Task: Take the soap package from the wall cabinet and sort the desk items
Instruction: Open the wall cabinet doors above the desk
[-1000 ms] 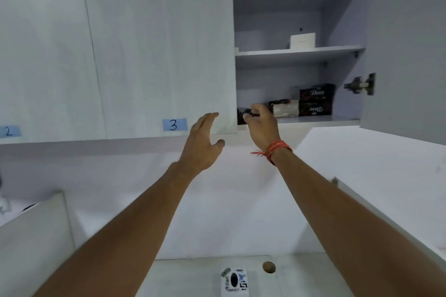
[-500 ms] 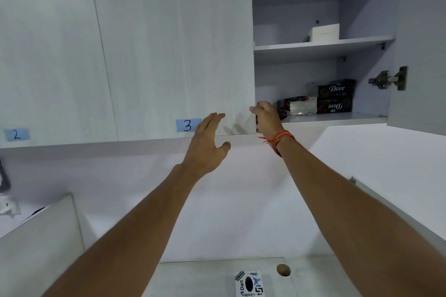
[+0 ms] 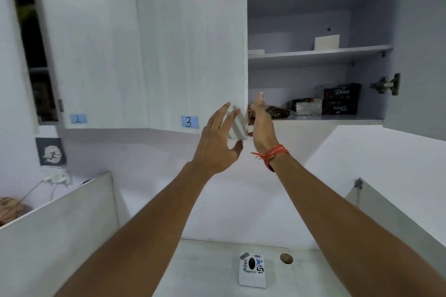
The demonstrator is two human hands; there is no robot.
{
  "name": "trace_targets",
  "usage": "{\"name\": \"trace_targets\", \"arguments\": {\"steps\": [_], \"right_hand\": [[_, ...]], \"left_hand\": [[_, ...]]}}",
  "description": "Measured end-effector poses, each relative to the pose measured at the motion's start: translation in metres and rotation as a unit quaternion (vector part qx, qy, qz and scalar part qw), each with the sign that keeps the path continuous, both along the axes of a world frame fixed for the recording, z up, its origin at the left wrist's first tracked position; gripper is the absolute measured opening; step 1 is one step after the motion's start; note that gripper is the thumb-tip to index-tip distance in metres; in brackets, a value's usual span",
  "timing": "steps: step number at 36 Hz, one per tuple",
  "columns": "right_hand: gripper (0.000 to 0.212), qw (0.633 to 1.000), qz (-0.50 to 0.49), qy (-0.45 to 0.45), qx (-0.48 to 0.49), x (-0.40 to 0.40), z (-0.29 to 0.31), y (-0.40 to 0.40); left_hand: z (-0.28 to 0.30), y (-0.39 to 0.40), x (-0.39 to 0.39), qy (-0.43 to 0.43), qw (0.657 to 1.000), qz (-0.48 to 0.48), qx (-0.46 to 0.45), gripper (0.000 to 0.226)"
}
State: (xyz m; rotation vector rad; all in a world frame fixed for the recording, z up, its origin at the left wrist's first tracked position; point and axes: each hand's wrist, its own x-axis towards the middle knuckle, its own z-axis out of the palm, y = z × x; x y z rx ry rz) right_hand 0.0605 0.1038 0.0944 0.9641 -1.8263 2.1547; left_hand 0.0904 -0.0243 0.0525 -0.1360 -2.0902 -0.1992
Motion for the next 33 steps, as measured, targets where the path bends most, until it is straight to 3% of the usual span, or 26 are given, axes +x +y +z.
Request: {"name": "trace_targets", "arguments": {"steps": [5,11,17,28,33], "right_hand": [[0.083,0.998,0.057,-0.015,-0.023,0.036,-0.014,-0.013],[0.073,0.995,0.08,0.049,-0.031,0.073,-0.018,-0.028],[0.049,0.989,0.097,0.106,-0.029,0.113,-0.01,-0.051],[0.051,0.962,0.117,0.246,-0.032,0.181,-0.016,-0.148],[0.047,0.946,0.179,0.271,0.008,0.205,-0.021,-0.197]], "left_hand": [[-0.02,0.002,0.043,0.03,0.999,0.041,0.009,0.075],[-0.033,-0.012,0.095,0.073,0.991,0.109,-0.033,0.072],[-0.021,-0.04,0.139,0.117,0.973,0.194,-0.038,0.073],[-0.011,-0.127,0.227,0.139,0.944,0.294,-0.065,0.071],[-0.009,-0.169,0.261,0.116,0.932,0.338,-0.061,0.075]]}}
